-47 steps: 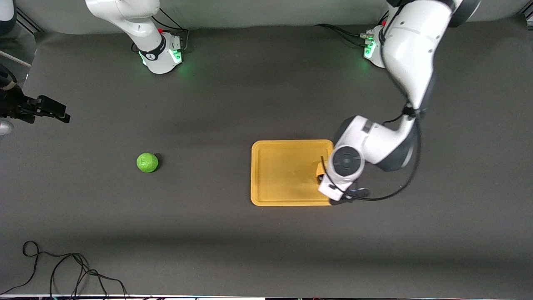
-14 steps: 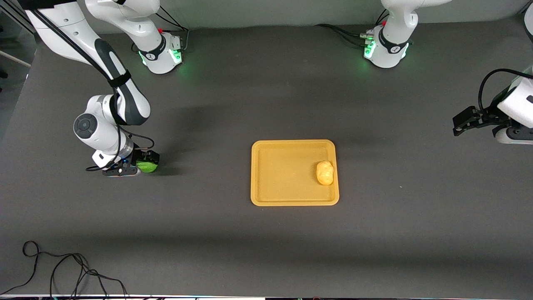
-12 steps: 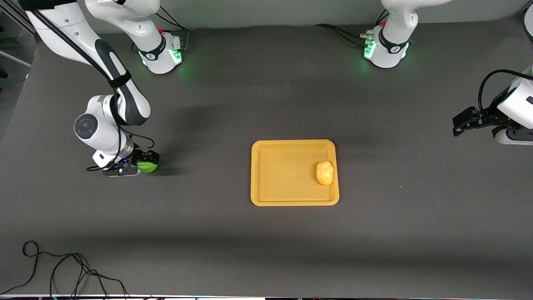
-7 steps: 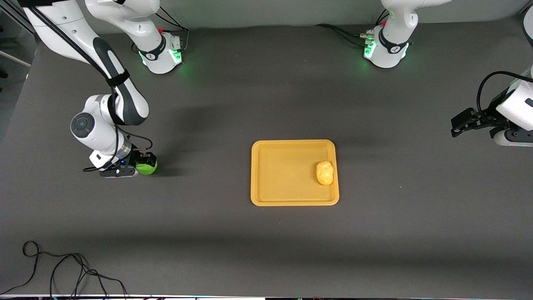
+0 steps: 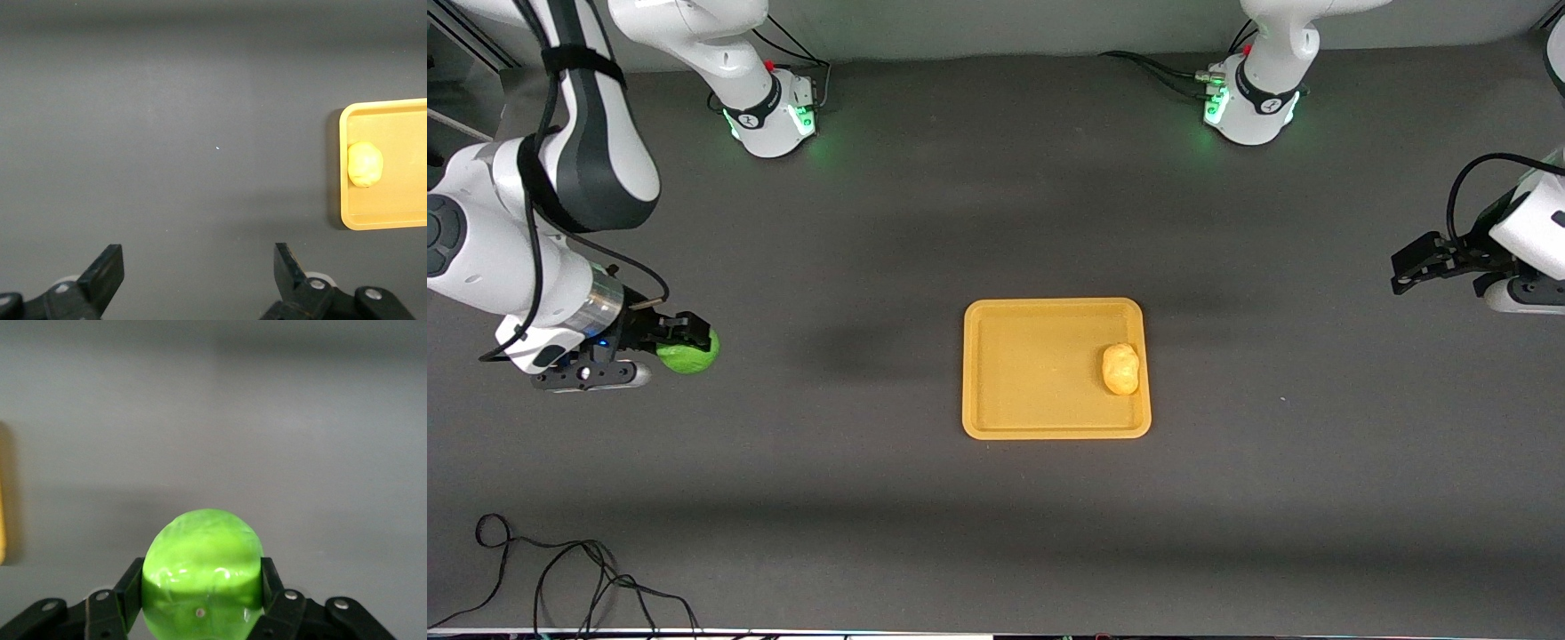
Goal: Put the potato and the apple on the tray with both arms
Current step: 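Lift the apple with the right gripper and carry it over the tray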
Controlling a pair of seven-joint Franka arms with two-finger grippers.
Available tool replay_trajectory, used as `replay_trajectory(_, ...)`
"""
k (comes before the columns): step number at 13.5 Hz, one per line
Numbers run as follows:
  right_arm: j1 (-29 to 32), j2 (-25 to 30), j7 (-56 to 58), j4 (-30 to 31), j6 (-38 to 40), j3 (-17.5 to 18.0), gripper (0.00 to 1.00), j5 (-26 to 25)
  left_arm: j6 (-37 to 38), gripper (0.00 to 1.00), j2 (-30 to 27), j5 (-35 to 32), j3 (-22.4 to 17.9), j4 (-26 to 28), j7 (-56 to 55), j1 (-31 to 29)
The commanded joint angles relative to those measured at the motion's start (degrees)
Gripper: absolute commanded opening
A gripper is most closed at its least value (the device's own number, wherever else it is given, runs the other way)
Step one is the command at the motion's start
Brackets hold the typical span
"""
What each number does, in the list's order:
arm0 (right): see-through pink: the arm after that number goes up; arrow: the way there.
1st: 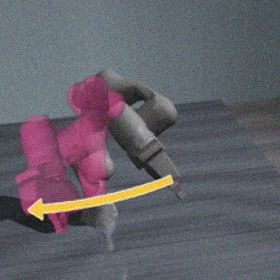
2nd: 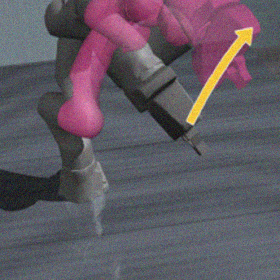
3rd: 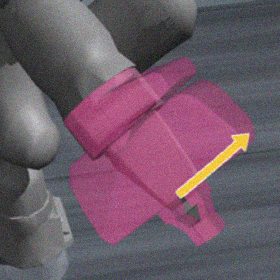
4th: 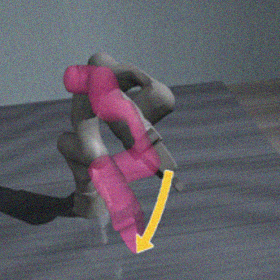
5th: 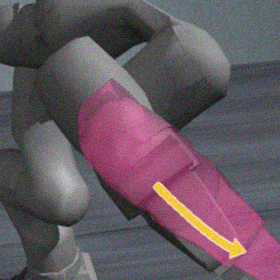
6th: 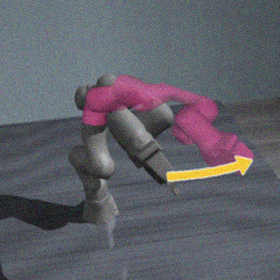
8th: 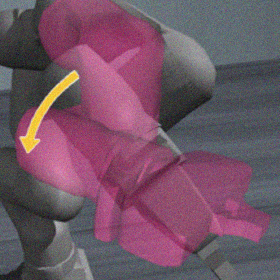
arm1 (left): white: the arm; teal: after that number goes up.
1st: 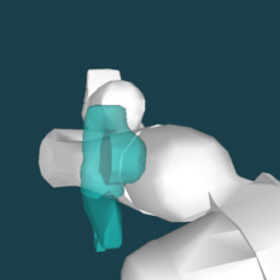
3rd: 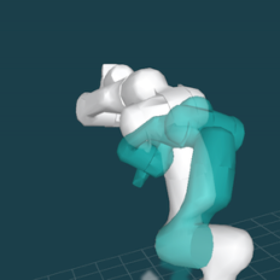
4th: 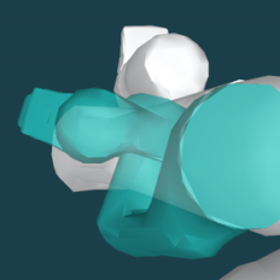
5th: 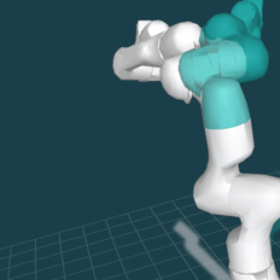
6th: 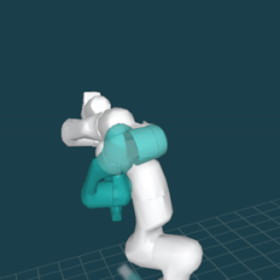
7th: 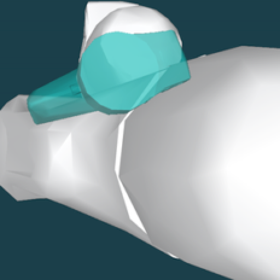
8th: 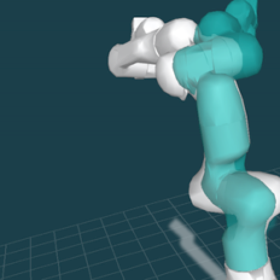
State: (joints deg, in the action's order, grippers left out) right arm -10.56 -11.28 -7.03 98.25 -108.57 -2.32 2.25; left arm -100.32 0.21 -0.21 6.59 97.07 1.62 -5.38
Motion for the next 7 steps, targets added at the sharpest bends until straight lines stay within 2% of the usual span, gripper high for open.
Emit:
replay_trajectory(1, -10.4, -12.5, -15.5, -17.6, 5.5, -0.1, 0.43, 0.2, -0.7, 1.0, 0.8, 0.9, -0.2, -0.5, 1.1, -0.8)
replay_trajectory(4, -20.1, -22.4, -30.2, -28.9, 6.0, -0.2, 0.42, 0.0, -0.8, 1.0, 1.3, 0.9, -0.2, -0.5, 1.1, -0.9)
replay_trajectory(7, -29.3, -34.5, -43.8, -42.7, 5.5, -0.3, 0.4, -0.1, -1.2, 1.0, 1.9, 0.9, -0.2, -0.4, 1.1, -1.8)
